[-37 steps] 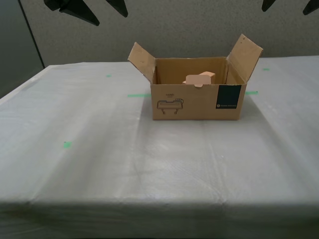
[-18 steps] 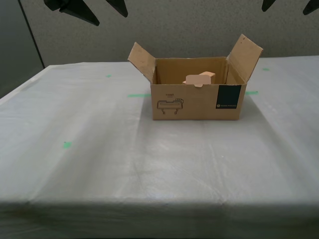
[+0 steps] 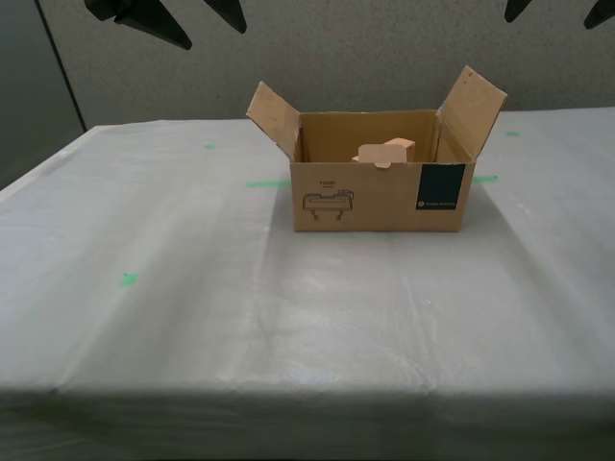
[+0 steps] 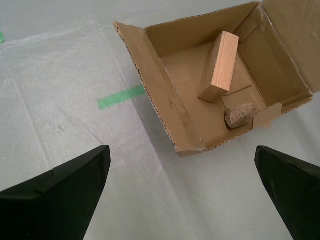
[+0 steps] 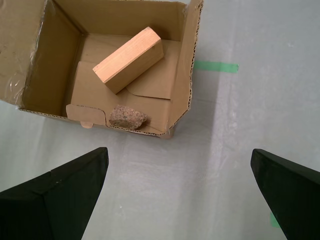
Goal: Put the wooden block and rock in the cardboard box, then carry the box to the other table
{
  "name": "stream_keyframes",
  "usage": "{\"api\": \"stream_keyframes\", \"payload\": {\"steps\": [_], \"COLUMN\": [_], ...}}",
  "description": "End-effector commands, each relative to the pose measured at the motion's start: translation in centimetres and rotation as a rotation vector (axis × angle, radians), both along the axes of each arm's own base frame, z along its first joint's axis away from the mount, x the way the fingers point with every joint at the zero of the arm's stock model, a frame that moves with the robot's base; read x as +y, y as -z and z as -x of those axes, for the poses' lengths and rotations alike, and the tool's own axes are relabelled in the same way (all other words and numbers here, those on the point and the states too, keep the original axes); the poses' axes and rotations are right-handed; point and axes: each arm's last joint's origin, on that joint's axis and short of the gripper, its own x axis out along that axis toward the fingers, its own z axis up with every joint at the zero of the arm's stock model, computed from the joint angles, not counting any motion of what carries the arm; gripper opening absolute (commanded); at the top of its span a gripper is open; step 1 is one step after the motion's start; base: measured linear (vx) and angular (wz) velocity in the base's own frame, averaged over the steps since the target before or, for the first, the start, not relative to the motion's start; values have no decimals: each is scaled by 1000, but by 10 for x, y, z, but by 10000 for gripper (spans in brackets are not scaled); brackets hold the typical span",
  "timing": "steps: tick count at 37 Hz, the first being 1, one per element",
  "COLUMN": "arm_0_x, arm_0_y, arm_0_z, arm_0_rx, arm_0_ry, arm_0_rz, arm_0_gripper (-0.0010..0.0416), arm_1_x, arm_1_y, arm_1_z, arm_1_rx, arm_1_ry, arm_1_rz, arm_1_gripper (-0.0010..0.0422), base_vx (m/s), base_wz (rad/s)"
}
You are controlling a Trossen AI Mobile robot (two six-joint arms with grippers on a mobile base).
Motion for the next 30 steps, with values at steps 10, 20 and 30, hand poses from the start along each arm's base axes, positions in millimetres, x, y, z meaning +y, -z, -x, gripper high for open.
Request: {"api": "stream_keyframes", "payload": {"steps": [10, 20, 30], "arm_0_x": [0, 0, 0], "arm_0_y": [0, 0, 0], "arm_0_z": [0, 0, 0], "arm_0_rx": [-1, -1, -1], "arm_0_ry": [2, 2, 2], "arm_0_rz": [-3, -3, -2], "arm_0_gripper": [399, 398, 399], "arm_1_x": [0, 0, 0], "arm_1_y": [-1, -1, -1], "arm_1_z": [0, 0, 0], "arm_1_rx": [-2, -2, -2], "arm_1_ry": [0, 0, -1], "arm_1_rz": [1, 1, 1], "arm_1_gripper": [396, 396, 396], "base_vx": [0, 0, 0], "base_wz": [0, 0, 0]}}
